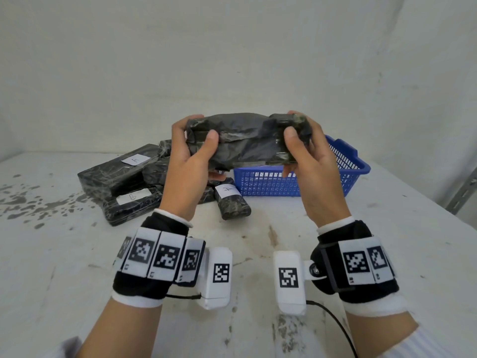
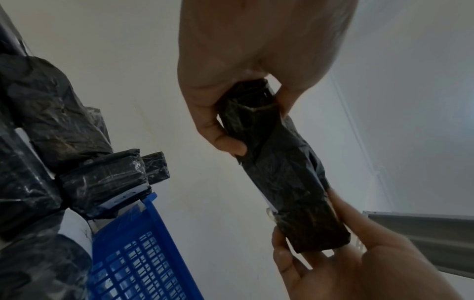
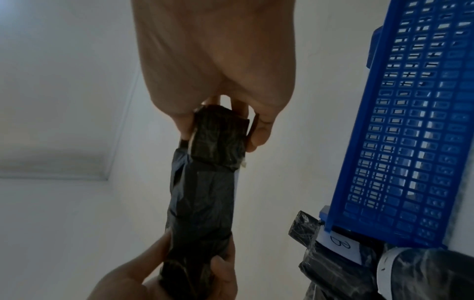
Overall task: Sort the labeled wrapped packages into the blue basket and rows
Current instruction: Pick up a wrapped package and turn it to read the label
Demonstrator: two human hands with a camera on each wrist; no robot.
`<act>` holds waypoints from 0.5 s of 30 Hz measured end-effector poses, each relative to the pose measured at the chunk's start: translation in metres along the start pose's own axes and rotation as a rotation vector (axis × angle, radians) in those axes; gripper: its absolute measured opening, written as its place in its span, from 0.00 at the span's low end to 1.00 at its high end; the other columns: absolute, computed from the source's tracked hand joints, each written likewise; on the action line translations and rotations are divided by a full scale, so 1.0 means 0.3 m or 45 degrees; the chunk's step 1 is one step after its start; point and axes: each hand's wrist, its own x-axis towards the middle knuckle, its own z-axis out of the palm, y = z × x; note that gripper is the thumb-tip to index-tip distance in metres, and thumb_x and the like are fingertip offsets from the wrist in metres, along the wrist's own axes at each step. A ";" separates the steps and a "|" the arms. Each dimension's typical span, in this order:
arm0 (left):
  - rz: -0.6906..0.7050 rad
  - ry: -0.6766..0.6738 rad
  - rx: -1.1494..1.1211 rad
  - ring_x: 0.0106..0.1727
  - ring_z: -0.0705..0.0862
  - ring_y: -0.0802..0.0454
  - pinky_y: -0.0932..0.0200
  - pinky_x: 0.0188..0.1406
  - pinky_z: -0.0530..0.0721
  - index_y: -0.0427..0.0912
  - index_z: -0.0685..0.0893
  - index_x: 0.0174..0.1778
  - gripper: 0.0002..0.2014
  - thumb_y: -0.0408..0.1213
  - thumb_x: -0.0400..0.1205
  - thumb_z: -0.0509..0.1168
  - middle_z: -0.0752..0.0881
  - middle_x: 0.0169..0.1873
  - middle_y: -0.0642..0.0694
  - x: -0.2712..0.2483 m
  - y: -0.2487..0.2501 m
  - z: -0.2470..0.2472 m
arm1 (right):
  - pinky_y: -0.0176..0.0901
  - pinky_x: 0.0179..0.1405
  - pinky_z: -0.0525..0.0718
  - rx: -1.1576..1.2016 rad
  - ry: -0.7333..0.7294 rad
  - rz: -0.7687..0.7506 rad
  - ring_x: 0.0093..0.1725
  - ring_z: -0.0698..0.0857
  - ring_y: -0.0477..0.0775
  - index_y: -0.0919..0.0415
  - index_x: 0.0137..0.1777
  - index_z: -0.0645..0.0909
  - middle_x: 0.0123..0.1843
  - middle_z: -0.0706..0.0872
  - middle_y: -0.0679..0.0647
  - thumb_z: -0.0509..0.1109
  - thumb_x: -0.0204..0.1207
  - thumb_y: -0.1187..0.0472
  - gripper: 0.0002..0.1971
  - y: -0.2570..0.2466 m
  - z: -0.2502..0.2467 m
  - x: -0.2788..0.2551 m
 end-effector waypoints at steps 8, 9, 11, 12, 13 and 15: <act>0.042 0.041 0.020 0.48 0.88 0.51 0.60 0.27 0.85 0.51 0.72 0.59 0.11 0.40 0.84 0.66 0.83 0.58 0.44 0.000 0.001 -0.002 | 0.41 0.48 0.89 -0.022 0.003 -0.025 0.55 0.87 0.45 0.48 0.59 0.80 0.55 0.87 0.46 0.70 0.82 0.51 0.08 0.014 0.017 -0.004; 0.048 0.043 0.036 0.48 0.89 0.50 0.61 0.27 0.84 0.51 0.72 0.60 0.13 0.40 0.83 0.68 0.84 0.58 0.43 -0.002 -0.001 0.000 | 0.42 0.51 0.89 -0.039 0.011 -0.036 0.56 0.87 0.45 0.47 0.58 0.79 0.55 0.87 0.46 0.70 0.82 0.51 0.07 0.014 0.020 -0.006; 0.055 0.043 0.071 0.50 0.89 0.50 0.62 0.28 0.84 0.50 0.72 0.61 0.18 0.40 0.80 0.71 0.85 0.58 0.44 -0.006 -0.002 0.004 | 0.43 0.55 0.89 -0.048 0.030 -0.040 0.58 0.87 0.45 0.46 0.57 0.79 0.56 0.87 0.45 0.71 0.81 0.51 0.07 0.016 0.025 -0.008; 0.061 0.042 0.093 0.50 0.89 0.50 0.62 0.29 0.85 0.50 0.71 0.62 0.20 0.40 0.79 0.72 0.85 0.58 0.45 -0.010 0.000 0.007 | 0.42 0.57 0.89 -0.046 0.036 -0.041 0.58 0.87 0.44 0.46 0.58 0.79 0.56 0.87 0.45 0.72 0.81 0.51 0.08 0.017 0.027 -0.009; 0.067 0.045 0.114 0.50 0.89 0.52 0.62 0.30 0.85 0.50 0.71 0.62 0.21 0.39 0.78 0.74 0.85 0.57 0.47 -0.011 -0.002 0.009 | 0.42 0.58 0.88 -0.055 0.042 -0.049 0.58 0.87 0.43 0.47 0.58 0.79 0.56 0.87 0.44 0.73 0.80 0.51 0.09 0.019 0.028 -0.009; 0.063 0.072 0.135 0.52 0.89 0.53 0.60 0.34 0.87 0.49 0.72 0.62 0.23 0.39 0.76 0.76 0.85 0.56 0.49 -0.013 -0.001 0.014 | 0.44 0.60 0.88 -0.085 0.044 -0.068 0.58 0.87 0.43 0.48 0.59 0.79 0.56 0.88 0.44 0.74 0.80 0.52 0.11 0.020 0.030 -0.010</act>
